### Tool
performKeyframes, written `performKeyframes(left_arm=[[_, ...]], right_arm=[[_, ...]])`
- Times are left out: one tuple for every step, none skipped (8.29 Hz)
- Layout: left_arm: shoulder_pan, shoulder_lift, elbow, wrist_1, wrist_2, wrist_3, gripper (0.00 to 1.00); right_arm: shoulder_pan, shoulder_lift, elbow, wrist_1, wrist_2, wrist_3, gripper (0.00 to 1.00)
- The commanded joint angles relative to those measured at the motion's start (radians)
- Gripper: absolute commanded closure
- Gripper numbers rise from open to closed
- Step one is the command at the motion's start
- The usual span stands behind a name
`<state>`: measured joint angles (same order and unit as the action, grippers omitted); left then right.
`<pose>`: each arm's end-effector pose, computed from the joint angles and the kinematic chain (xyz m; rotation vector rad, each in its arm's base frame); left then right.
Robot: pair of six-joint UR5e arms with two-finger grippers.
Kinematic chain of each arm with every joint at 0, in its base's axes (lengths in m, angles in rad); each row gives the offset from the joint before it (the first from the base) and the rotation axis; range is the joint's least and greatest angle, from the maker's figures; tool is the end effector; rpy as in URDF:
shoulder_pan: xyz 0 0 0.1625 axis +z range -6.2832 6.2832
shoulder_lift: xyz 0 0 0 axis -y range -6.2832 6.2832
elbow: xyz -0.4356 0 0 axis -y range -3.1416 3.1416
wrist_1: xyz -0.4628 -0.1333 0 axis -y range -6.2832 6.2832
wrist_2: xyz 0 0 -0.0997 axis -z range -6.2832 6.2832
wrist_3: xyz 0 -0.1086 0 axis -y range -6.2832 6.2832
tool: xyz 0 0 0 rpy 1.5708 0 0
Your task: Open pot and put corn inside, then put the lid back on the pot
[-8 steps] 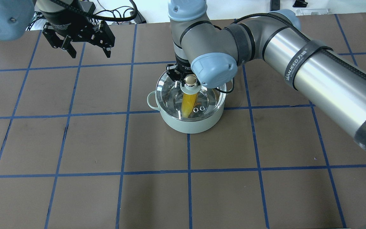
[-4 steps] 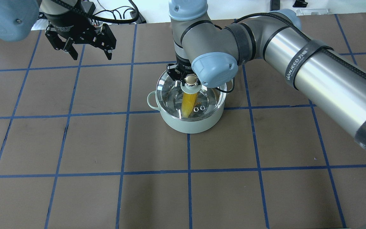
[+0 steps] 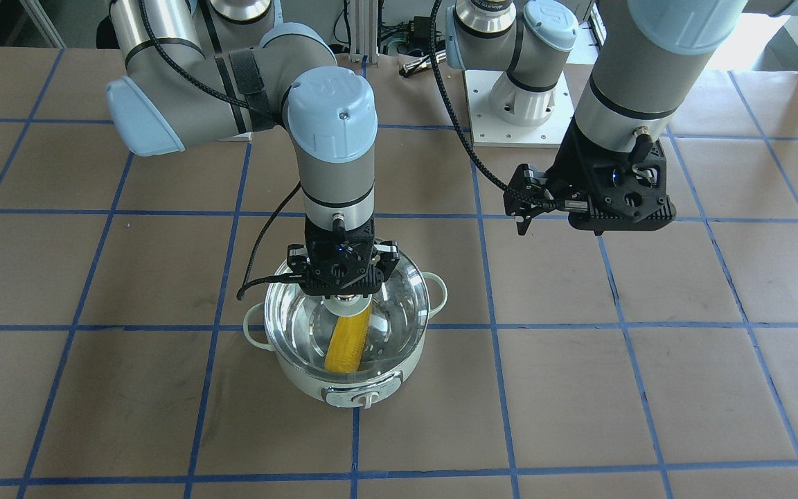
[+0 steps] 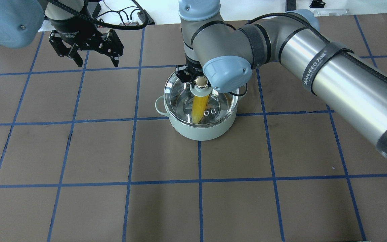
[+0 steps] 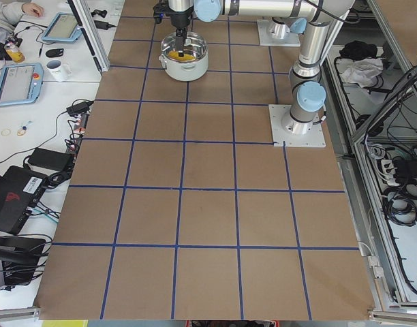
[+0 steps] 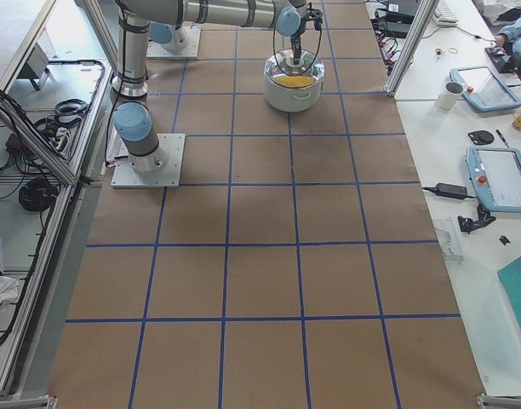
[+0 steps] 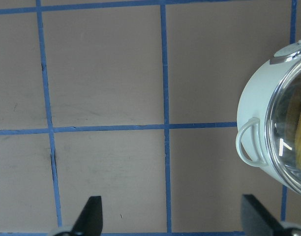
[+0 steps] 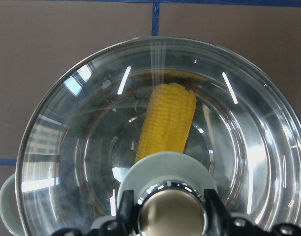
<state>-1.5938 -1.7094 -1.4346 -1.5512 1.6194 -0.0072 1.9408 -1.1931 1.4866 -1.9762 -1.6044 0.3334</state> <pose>-0.1424 -0.6214 0.4861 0.0238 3.0930 -0.0277 0.3794 -0.6196 0.3368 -0.0543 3.1288 -0.1827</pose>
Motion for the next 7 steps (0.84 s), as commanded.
performKeyframes(left_arm=[[0.000,0.005,-0.001,-0.006,-0.001,0.000,0.00],[0.000,0.004,-0.001,-0.006,0.001,0.001,0.00],[0.000,0.005,-0.001,-0.006,-0.001,0.001,0.00],[0.000,0.005,-0.001,-0.009,0.001,0.001,0.00],[0.000,0.005,-0.003,-0.007,0.002,0.003,0.00],[0.000,0.007,-0.012,-0.009,0.002,0.004,0.00],[0.000,0.010,-0.023,-0.007,0.001,0.009,0.00]], right_arm=[[0.000,0.000,0.003,0.000,0.000,-0.001,0.71],[0.001,0.000,0.003,0.000,0.000,-0.001,0.71],[0.000,0.000,0.003,0.000,0.000,-0.001,0.71],[0.000,-0.002,0.004,0.000,0.001,-0.001,0.71],[0.000,-0.002,0.006,0.000,0.001,0.001,0.71],[0.000,-0.005,0.014,0.000,0.001,0.000,0.71],[0.001,-0.005,0.015,0.000,0.001,-0.002,0.71]])
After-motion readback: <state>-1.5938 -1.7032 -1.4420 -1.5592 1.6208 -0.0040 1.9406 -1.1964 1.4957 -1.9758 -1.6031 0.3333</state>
